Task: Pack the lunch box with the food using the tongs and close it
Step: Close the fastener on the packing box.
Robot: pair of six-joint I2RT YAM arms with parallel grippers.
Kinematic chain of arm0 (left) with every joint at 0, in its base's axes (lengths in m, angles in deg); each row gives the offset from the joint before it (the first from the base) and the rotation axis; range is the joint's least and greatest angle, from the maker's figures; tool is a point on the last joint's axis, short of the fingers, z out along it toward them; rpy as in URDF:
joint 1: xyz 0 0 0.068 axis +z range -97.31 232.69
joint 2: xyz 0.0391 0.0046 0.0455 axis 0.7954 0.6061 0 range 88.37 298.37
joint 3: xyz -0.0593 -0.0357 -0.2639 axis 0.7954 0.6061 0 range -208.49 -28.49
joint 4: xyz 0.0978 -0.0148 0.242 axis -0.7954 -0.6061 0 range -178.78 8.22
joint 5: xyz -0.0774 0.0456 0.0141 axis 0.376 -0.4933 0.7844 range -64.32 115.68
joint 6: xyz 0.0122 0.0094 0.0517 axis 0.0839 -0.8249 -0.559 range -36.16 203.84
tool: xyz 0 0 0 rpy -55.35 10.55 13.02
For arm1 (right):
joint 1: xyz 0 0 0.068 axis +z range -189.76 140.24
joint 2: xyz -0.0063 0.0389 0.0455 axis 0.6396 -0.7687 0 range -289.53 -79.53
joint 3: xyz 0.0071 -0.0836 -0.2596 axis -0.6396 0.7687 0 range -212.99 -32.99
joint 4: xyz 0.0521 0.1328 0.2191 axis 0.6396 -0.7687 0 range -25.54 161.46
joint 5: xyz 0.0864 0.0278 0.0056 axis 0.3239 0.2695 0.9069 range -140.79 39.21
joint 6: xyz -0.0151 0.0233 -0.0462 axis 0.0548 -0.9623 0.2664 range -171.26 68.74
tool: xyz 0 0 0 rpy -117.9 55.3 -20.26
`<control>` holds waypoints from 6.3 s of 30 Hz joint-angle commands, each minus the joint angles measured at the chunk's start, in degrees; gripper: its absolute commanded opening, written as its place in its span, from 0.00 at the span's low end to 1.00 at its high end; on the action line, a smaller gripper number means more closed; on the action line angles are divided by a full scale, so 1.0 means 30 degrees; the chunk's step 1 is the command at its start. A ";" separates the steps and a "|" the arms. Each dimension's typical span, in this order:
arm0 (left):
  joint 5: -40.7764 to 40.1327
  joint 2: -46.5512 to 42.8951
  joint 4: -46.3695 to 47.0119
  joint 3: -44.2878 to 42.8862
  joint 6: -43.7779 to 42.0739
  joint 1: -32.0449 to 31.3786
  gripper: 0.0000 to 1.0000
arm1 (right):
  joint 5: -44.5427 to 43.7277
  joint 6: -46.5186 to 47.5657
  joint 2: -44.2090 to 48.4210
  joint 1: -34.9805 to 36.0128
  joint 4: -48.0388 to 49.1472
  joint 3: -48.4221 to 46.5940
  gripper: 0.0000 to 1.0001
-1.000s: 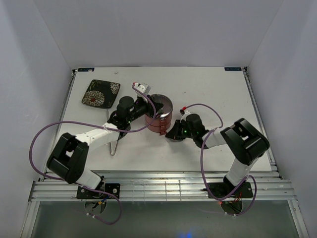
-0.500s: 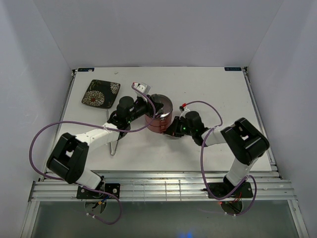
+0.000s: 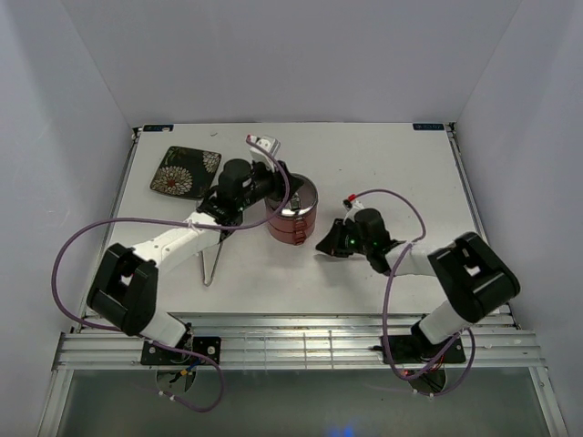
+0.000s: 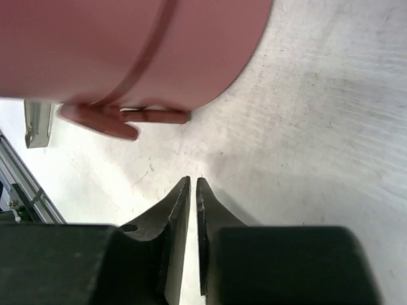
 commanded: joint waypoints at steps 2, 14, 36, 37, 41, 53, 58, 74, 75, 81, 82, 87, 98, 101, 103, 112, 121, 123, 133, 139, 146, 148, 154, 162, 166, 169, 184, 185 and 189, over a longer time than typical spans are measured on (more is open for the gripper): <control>-0.2178 -0.0241 -0.3247 -0.2754 -0.1260 0.0202 0.57 | -0.1552 0.2067 0.3478 -0.0049 -0.3514 -0.0106 0.31; 0.0600 0.2865 -0.5302 -0.4722 -0.0969 0.2664 0.58 | -0.3518 0.1749 0.5810 -0.0107 -0.7449 -0.4907 0.90; -0.1156 0.0464 -0.4744 -0.0297 0.0876 0.2723 0.50 | 0.0697 1.3873 0.1058 0.1211 -1.3456 -1.4139 0.67; -0.1215 0.0288 -0.4772 -0.0180 0.0906 0.2723 0.50 | 0.0698 1.4020 0.0797 0.1298 -1.3748 -1.4401 0.67; -0.2063 -0.0414 -0.5387 -0.0004 0.1110 0.2723 0.50 | -0.0676 1.4285 -0.0434 0.1942 -1.5564 -1.5983 0.66; -0.3682 -0.4548 -0.7991 -0.0027 0.2517 0.3717 0.61 | -0.0272 1.7942 -0.2694 0.2178 -1.8176 -1.8654 0.37; -0.2595 -0.5132 -0.8991 -0.0443 0.1728 0.3865 0.61 | 0.2393 2.1399 -0.1640 0.2149 -1.7999 -1.7862 0.24; -0.0366 -0.5309 -0.9313 -0.1087 0.1287 0.3865 0.60 | 0.5974 2.6268 -0.1668 0.2149 -2.1369 -1.8300 0.61; -0.0250 -0.5280 -0.9313 -0.1116 0.1287 0.3865 0.60 | 0.5768 2.6239 -0.1580 0.2149 -2.1253 -1.8358 0.63; 0.0511 -0.4930 -0.9487 -0.1759 0.0848 0.3865 0.58 | 0.3658 2.3108 0.0174 0.2178 -1.7918 -1.8361 0.73; 0.0600 -0.4812 -0.9634 -0.1964 0.0702 0.3865 0.58 | 0.3512 2.2611 0.1107 0.2149 -1.7100 -1.8098 0.75; 0.1302 -0.4227 -1.0104 -0.2901 0.0554 0.3807 0.56 | 0.1728 1.9540 0.3632 0.2149 -1.3431 -1.6222 0.86; 0.1247 -0.1590 -1.0105 -0.4895 -0.1056 0.0295 0.28 | -0.5132 0.7345 0.7267 0.1299 -1.3897 -1.1245 0.08; 0.1012 -0.1267 -0.9871 -0.4809 -0.1554 -0.0175 0.18 | -0.7027 0.5911 0.7356 0.1299 -1.5332 -1.0276 0.08; 0.0719 -0.1237 -0.9490 -0.4371 -0.1730 -0.0294 0.14 | -0.7910 0.4857 0.7415 0.1328 -1.5478 -0.9400 0.08; 0.0425 -0.1091 -0.6332 -0.0035 -0.1146 -0.0617 0.08 | -0.9876 0.2274 0.3669 0.1591 -1.9990 -1.1852 0.08; 0.0425 -0.1032 -0.4509 0.1841 -0.0940 -0.0705 0.05 | -1.1607 0.0897 -0.0052 0.2763 -2.1718 -1.4284 0.08; 0.0629 -0.0973 -0.4275 0.1959 -0.0911 -0.0705 0.04 | -1.1373 0.0867 -0.1249 0.3084 -2.2041 -1.5103 0.08; 0.1362 -0.0943 -0.3835 0.2575 -0.0560 -0.0705 0.01 | -0.8410 0.0429 -0.0496 0.2736 -1.8642 -1.2943 0.08; 0.0984 -0.1469 -0.4126 0.2166 -0.0529 -0.0705 0.00 | -1.2067 -0.0215 -0.0261 0.2471 -2.1304 -1.3026 0.08; 0.0748 -0.1822 -0.5065 0.1637 -0.0530 -0.0705 0.00 | -1.0762 -0.0100 0.0121 0.2471 -2.0552 -1.2939 0.08; 0.0747 -0.1823 -0.5007 0.1725 -0.0413 -0.0705 0.00 | -0.8692 0.0221 -0.0055 0.2471 -1.9036 -1.3114 0.08; 0.0923 -0.1559 -0.4948 0.1638 -0.0354 -0.0705 0.00 | -0.6567 0.0486 0.0149 0.2588 -1.6448 -1.2324 0.08; 0.1041 -0.1442 -0.4859 0.1492 -0.0207 -0.0705 0.00 | -0.8850 0.0312 0.0589 0.2178 -1.7994 -1.0801 0.08; 0.0107 -0.1820 -0.6115 0.0643 -0.0353 -0.0705 0.00 | -0.9877 0.0194 0.0208 0.2149 -1.8848 -1.0450 0.08; -0.0831 -0.2464 -0.6733 -0.0089 -0.0471 -0.0676 0.00 | -1.0082 -0.0127 -0.0084 0.2149 -1.9141 -1.0215 0.08; -0.3738 -0.3231 -0.6302 0.2336 0.0288 -0.0646 0.00 | -0.6637 -0.0248 -0.2372 0.2441 -1.6427 -1.1188 0.08; -0.3445 -0.2997 -0.6064 0.2631 0.0436 -0.0617 0.00 | -0.5437 -0.0565 -0.2167 0.2384 -1.4068 -1.0630 0.08; -0.2683 -0.2937 -0.4627 0.3775 0.1110 -0.0617 0.00 | -0.4490 -0.0832 -0.2164 0.2296 -1.3372 -0.9951 0.08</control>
